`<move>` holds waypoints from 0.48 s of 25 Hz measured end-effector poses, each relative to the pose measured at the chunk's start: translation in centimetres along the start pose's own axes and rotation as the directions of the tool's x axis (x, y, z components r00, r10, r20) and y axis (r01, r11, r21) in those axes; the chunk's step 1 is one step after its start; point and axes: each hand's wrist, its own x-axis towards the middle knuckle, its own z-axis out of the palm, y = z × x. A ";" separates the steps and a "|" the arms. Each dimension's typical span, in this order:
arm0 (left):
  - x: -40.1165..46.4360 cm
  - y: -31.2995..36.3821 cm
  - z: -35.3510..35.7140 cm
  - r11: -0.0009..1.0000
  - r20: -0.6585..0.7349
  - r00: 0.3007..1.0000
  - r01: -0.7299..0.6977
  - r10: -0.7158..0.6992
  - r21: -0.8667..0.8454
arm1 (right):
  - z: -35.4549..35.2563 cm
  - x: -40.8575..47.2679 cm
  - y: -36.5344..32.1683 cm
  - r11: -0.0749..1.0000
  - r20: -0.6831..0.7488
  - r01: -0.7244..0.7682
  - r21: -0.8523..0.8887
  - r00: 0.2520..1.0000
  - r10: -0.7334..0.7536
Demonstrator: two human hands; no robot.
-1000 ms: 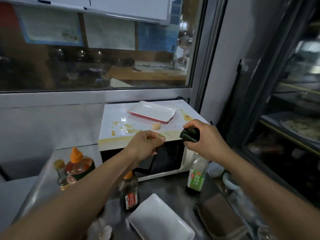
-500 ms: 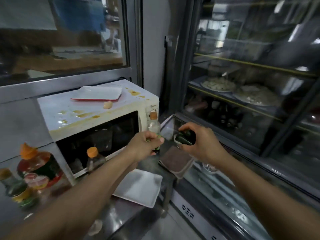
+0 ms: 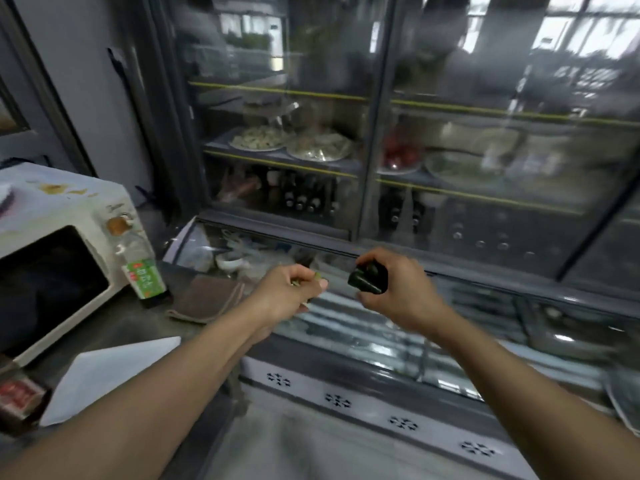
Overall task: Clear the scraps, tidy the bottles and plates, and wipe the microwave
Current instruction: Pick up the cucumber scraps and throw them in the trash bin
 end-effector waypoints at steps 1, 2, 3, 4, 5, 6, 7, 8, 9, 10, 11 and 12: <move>-0.5 0.6 2.3 1.000 0.032 0.999 -0.007 0.007 0.008 | -1.4 -1.8 1.5 1.000 -0.013 -0.030 -0.002 0.999 0.030; -1.1 1.1 4.7 1.000 0.062 0.998 -0.014 0.013 0.015 | -2.9 -3.8 2.9 0.998 -0.029 -0.057 -0.002 0.998 0.056; -1.9 1.8 7.3 0.999 0.096 0.995 -0.023 0.020 0.024 | -4.4 -5.9 4.5 0.996 -0.047 -0.085 -0.001 0.995 0.085; -2.8 2.5 10.0 0.999 0.134 0.991 -0.032 0.027 0.036 | -6.0 -8.1 6.1 0.993 -0.067 -0.115 0.002 0.991 0.115; -3.7 3.1 12.8 0.998 0.172 0.984 -0.042 0.033 0.048 | -7.5 -10.4 7.7 0.989 -0.087 -0.145 0.005 0.986 0.145; -4.7 3.7 15.7 0.997 0.208 0.977 -0.052 0.039 0.056 | -9.1 -12.8 9.2 0.985 -0.108 -0.174 0.001 0.979 0.173; -5.7 4.2 18.3 0.996 0.237 0.970 -0.061 0.045 0.059 | -10.5 -15.0 10.6 0.980 -0.124 -0.201 -0.004 0.972 0.199; -6.6 4.6 20.8 0.996 0.267 0.962 -0.069 0.050 0.060 | -11.7 -17.1 11.8 0.973 -0.136 -0.231 -0.006 0.964 0.228; -7.8 5.0 23.7 0.995 0.304 0.951 -0.072 0.049 0.066 | -13.1 -19.6 13.2 0.964 -0.153 -0.266 -0.005 0.953 0.262; -8.9 5.4 26.6 0.995 0.340 0.939 -0.074 0.045 0.073 | -14.6 -22.2 14.6 0.955 -0.169 -0.297 -0.003 0.941 0.292; -10.0 5.8 29.4 0.993 0.377 0.925 -0.082 0.046 0.080 | -16.0 -24.7 16.0 0.945 -0.185 -0.328 0.003 0.928 0.323; -11.1 6.1 32.1 0.992 0.415 0.908 -0.094 0.050 0.086 | -17.4 -27.2 17.2 0.933 -0.204 -0.360 0.007 0.913 0.354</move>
